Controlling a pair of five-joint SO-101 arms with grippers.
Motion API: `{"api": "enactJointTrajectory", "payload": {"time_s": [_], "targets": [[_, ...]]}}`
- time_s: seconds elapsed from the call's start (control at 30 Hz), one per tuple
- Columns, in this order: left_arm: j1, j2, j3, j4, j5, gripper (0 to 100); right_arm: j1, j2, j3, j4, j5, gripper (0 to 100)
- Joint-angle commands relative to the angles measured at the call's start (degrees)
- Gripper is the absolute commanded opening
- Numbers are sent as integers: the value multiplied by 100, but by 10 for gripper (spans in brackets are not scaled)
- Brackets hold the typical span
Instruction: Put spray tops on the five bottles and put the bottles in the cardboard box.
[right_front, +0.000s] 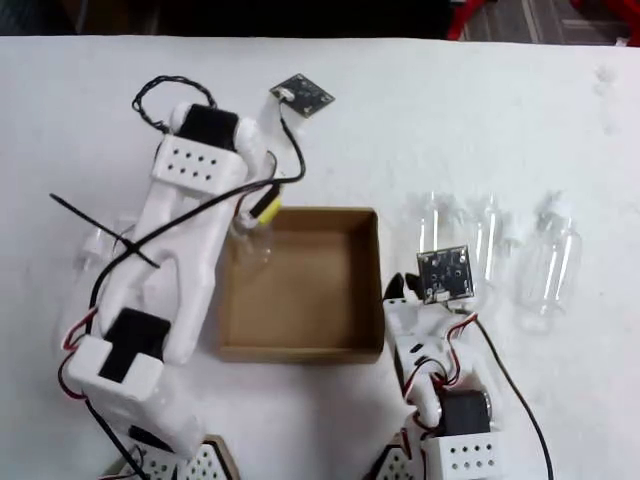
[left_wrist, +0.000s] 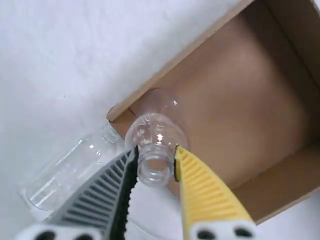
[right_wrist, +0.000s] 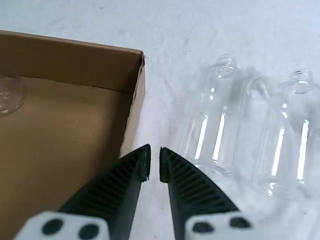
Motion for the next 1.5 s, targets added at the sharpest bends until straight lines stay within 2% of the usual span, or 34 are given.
{"api": "enactJointTrajectory", "payload": {"time_s": [0.0, 0.23, 0.53, 0.7, 0.87, 1.17, 1.3, 1.47], "targets": [[-92, -48, -62, -149, 0, 55, 4, -4, 53, 13, 62, 22], [-92, -75, -62, -132, 0, 117, 4, -4, 53, 13, 62, 22], [-92, -92, -70, -53, 0, 117, 4, -4, 53, 13, 62, 22], [-92, -92, -1116, 589, 53, 118, -22, -4, 53, 13, 62, 22], [-163, -295, -1732, 624, 35, 147, -31, -4, 53, 13, 62, 22], [-338, -1429, -1635, 615, -457, 173, -31, -4, 53, 13, 62, 22], [101, -1525, -1301, 607, -448, 173, -40, -4, 53, 13, 62, 22], [295, -1525, -985, 589, -246, 170, -13, -4, 53, 13, 62, 22]]}}
